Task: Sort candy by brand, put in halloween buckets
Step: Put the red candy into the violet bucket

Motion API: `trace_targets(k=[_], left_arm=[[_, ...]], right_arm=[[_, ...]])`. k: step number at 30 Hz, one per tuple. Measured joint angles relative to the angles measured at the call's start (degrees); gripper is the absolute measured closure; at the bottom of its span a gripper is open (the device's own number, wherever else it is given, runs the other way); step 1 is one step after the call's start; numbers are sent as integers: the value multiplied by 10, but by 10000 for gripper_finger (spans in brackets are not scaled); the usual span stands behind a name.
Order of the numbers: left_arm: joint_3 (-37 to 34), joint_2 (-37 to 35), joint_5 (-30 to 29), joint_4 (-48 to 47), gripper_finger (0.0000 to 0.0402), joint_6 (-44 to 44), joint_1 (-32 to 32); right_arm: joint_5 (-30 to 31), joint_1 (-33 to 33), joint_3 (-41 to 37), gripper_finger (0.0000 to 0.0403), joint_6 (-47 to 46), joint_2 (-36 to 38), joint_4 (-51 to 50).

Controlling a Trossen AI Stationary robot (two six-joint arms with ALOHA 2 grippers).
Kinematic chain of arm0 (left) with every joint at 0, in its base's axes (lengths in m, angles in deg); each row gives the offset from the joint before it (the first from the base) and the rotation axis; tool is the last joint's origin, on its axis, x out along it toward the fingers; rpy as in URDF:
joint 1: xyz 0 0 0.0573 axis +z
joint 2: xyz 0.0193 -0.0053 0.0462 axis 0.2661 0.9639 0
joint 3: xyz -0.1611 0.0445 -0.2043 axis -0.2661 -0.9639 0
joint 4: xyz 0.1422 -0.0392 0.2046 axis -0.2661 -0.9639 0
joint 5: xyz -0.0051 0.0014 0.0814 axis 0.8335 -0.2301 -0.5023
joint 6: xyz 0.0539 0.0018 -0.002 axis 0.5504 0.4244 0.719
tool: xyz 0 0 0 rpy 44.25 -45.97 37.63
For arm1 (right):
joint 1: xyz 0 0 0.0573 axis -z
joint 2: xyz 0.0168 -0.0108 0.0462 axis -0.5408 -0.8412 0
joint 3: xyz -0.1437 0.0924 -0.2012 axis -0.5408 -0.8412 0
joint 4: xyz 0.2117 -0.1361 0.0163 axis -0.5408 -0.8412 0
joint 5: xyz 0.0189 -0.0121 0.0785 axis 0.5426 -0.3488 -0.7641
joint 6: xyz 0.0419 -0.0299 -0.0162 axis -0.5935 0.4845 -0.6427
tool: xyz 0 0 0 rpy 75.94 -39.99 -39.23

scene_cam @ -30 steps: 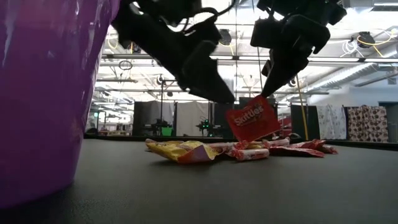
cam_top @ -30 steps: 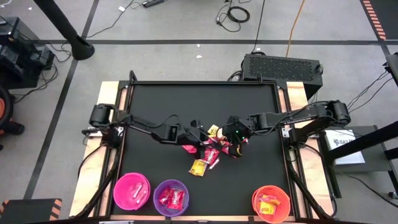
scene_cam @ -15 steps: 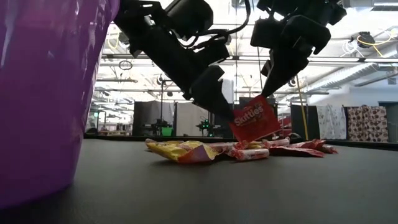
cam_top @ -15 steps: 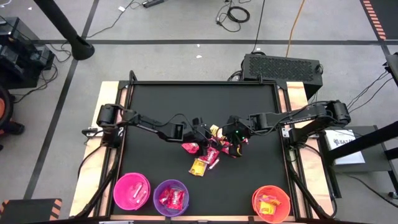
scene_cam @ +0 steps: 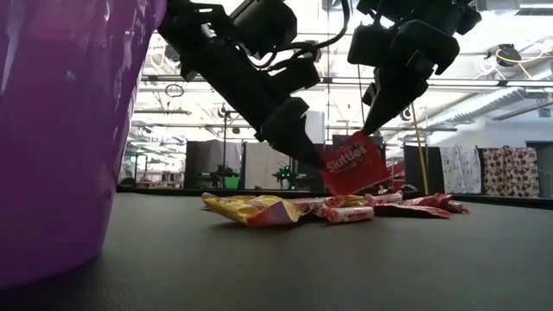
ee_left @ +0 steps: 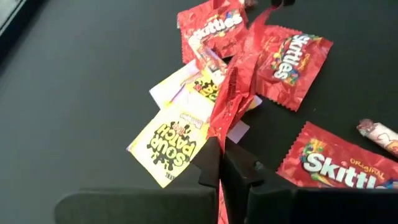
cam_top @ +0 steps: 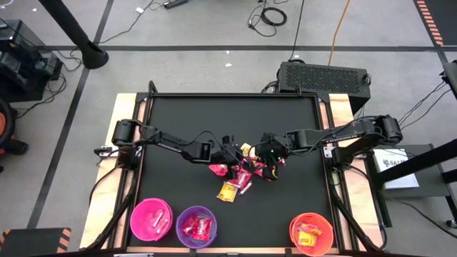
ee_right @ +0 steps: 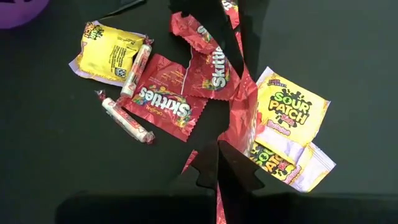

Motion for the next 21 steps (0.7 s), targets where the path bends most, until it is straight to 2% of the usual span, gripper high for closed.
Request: trace_targets(k=[4, 6, 16, 21], left_arm=[[0, -4, 11, 3, 398, 7, 0], [0, -15, 18, -9, 399, 7, 0], [-1, -133, 53, -160, 400, -30, -5], [-1, -202, 55, -206, 401, -43, -19]], right_arm=[[23, 0, 0, 399, -5, 0, 0], [27, -2, 0, 384, -12, 0, 1], [31, -1, 1, 226, -33, 65, 14], [84, -13, 1, 179, -37, 113, 2]])
